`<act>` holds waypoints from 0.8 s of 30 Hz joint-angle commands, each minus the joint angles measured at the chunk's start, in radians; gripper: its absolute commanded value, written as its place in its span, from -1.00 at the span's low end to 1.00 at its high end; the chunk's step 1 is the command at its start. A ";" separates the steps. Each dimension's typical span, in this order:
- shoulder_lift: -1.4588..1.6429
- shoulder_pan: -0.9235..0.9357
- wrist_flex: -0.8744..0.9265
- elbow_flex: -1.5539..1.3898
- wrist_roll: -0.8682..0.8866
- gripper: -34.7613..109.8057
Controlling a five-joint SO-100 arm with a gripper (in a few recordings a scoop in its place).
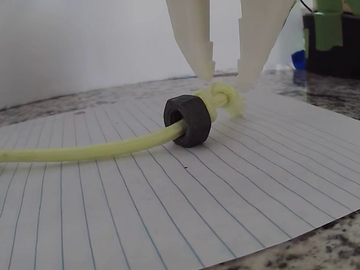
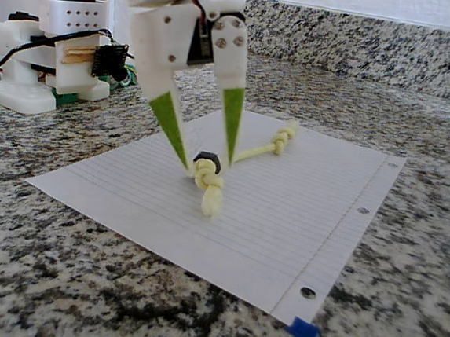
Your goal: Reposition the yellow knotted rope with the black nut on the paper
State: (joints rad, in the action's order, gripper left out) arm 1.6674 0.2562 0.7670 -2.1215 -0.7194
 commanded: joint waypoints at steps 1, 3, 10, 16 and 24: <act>-0.003 0.005 -0.028 0.043 0.011 -0.12; -0.012 0.005 -0.043 0.046 0.011 -0.13; -0.035 -0.005 -0.041 0.049 0.011 -0.13; -0.048 -0.008 -0.009 0.048 0.011 -0.13; -0.052 -0.017 0.035 0.048 0.011 -0.12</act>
State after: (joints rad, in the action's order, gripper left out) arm 1.6091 0.2562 0.7854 -2.1062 -0.7179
